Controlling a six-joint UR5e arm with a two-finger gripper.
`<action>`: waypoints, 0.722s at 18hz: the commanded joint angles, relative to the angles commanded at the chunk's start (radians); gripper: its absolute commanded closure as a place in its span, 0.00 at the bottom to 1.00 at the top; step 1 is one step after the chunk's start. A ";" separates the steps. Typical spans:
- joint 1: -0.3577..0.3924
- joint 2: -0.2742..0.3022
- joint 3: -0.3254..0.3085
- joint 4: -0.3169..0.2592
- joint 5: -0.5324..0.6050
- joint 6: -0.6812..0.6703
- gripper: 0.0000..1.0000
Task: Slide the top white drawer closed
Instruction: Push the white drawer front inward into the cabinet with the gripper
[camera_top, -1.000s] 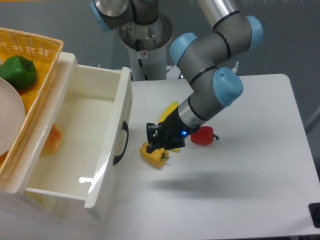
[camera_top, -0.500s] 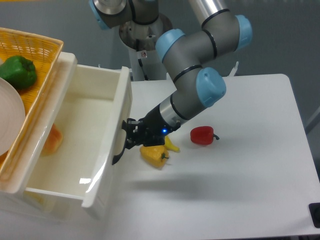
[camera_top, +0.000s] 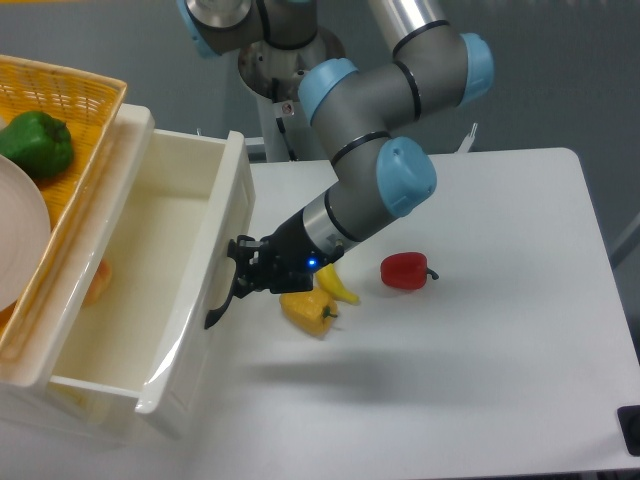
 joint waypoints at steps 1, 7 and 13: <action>-0.009 0.000 0.002 0.000 0.000 -0.008 1.00; -0.037 0.000 0.002 0.003 0.002 -0.028 1.00; -0.080 -0.002 0.002 0.006 0.005 -0.052 1.00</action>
